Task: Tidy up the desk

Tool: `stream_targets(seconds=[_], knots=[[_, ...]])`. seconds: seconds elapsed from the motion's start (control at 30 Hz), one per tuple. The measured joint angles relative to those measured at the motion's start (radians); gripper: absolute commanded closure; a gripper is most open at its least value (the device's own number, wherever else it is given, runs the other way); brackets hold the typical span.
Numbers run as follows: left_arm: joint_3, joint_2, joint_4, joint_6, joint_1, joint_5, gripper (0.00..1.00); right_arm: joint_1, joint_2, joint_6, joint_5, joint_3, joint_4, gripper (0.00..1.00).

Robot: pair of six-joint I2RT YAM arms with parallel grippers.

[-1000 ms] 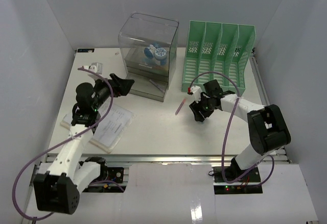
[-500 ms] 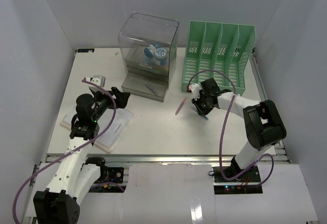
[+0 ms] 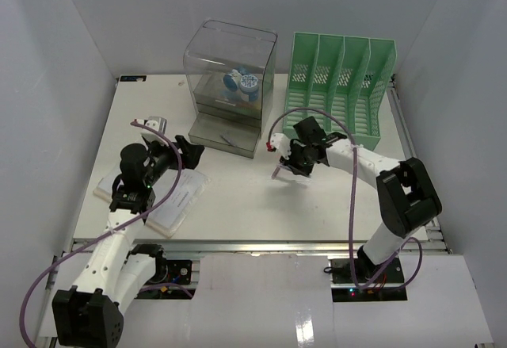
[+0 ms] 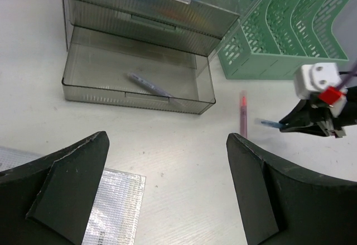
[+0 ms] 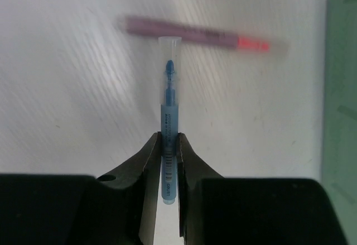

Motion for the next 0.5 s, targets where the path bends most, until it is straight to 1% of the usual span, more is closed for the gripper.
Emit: stream_targets(seconds=[0.07,0.13,0.17,0.23,0.3,0.43,0.5], knots=[[0.002,0.023,-0.010,0.000,0.000,0.009,0.02,0.069,-0.012,-0.065,-0.018,0.067,-0.022,0.92],[0.004,0.037,-0.028,0.001,0.000,0.007,0.02,0.126,0.016,-0.110,-0.035,0.198,-0.073,0.92],[0.004,0.037,-0.039,0.002,0.000,0.003,0.02,0.144,0.056,-0.123,-0.040,0.290,-0.093,0.92],[0.004,0.031,-0.053,0.007,0.000,-0.012,0.02,0.167,0.165,-0.138,-0.043,0.489,-0.079,0.91],[0.004,0.018,-0.063,0.011,0.000,-0.031,0.02,0.180,0.272,-0.142,-0.040,0.653,-0.066,0.90],[0.004,-0.013,-0.068,0.018,0.000,-0.064,0.02,0.198,0.456,-0.103,-0.018,0.866,-0.063,0.87],[0.004,-0.018,-0.068,0.020,0.000,-0.069,0.02,0.203,0.536,-0.072,0.002,0.942,-0.063,0.80]])
